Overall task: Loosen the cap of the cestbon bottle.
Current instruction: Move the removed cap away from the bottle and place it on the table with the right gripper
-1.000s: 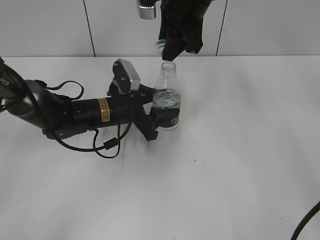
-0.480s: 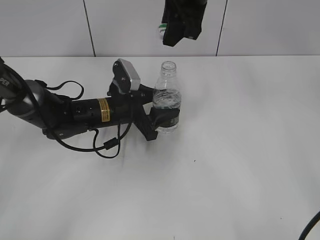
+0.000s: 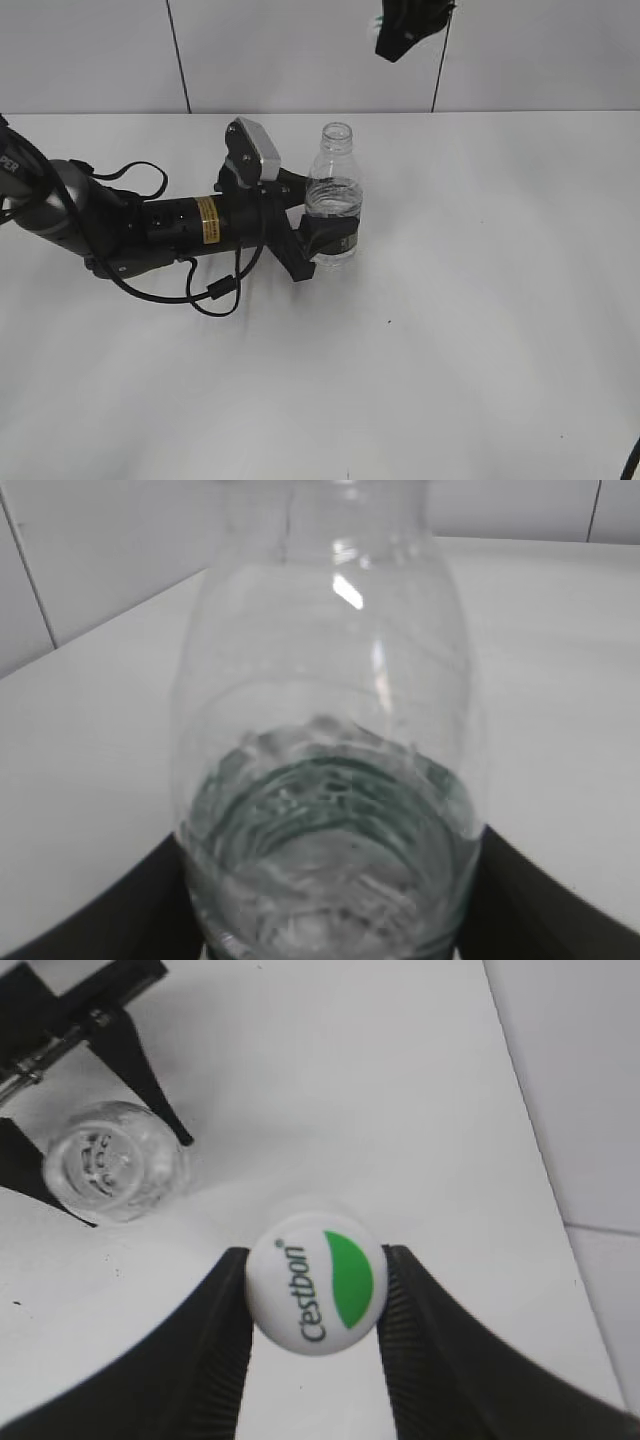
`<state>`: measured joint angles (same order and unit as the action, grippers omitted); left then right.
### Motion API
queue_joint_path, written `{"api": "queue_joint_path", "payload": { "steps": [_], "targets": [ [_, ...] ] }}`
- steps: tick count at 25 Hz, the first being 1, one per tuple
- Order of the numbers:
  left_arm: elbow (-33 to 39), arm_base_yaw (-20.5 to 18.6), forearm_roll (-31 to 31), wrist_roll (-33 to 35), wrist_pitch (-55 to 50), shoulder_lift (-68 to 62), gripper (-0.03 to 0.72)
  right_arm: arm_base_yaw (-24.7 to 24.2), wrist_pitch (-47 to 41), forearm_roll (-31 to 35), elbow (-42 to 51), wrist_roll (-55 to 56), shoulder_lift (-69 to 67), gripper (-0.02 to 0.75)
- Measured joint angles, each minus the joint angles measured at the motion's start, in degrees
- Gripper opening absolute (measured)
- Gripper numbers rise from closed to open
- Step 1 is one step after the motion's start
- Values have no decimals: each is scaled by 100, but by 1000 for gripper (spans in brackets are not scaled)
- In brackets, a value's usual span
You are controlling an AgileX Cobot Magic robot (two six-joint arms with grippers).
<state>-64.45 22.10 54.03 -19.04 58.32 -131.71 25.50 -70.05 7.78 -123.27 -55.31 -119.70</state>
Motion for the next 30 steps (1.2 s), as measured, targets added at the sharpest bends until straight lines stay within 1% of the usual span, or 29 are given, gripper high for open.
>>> {"api": "queue_joint_path", "payload": {
  "steps": [5, 8, 12, 14, 21, 27, 30],
  "targets": [
    [0, 0, 0, 0, 0, 0, 416, -532, 0, -11, 0, 1018, 0, 296],
    [0, 0, 0, 0, 0, 0, 416, -859, 0, -22, 0, 2005, 0, 296],
    [0, 0, 0, 0, 0, 0, 416, -1151, 0, -75, 30, 2989, 14, 296],
    [0, 0, 0, 0, 0, 0, 416, -1197, 6, -85, 231, 3396, 80, 296],
    [0, 0, 0, 0, -2, 0, 416, -1204, 6, -110, 1485, 3837, 331, 296],
    [0, 0, 0, 0, -2, 0, 416, -1204, 6, -55, 2412, 3910, 331, 296],
    [0, 0, 0, 0, -2, 0, 416, -1204, 6, 80, 2746, 3921, 344, 296]
  ]
}}
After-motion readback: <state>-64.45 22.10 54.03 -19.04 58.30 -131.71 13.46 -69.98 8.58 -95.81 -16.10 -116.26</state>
